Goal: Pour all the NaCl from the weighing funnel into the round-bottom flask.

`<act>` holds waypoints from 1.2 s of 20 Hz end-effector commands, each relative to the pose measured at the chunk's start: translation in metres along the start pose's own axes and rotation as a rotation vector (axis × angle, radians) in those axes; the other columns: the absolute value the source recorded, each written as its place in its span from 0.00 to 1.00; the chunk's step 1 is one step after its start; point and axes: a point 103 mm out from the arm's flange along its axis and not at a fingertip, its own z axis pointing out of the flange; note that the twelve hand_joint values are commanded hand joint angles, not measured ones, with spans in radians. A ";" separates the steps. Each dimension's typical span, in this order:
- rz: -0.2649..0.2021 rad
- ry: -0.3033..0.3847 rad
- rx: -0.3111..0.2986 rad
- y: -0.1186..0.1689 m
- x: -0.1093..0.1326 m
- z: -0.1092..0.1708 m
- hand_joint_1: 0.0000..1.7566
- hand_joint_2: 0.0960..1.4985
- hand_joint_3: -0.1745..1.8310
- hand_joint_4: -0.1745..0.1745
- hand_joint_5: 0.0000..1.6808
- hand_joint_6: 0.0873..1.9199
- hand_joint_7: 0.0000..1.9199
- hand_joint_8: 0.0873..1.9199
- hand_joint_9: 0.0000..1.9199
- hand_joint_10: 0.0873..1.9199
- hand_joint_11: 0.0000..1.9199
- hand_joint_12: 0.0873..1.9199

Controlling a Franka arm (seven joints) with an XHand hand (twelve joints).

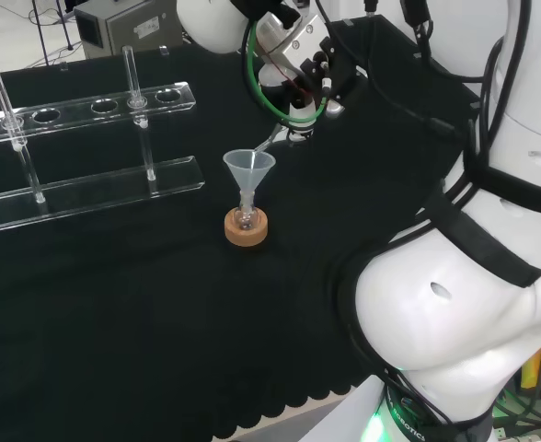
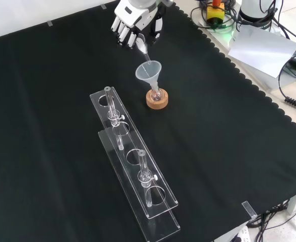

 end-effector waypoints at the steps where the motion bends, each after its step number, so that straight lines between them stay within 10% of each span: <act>1: -0.002 0.005 -0.005 0.001 -0.001 0.002 0.63 0.39 0.47 1.00 0.69 0.46 0.29 0.32 0.46 0.21 0.32 0.61; 24: -0.001 -0.097 0.029 0.009 0.005 -0.005 0.63 0.39 0.48 1.00 0.69 0.47 0.29 0.32 0.46 0.21 0.32 0.61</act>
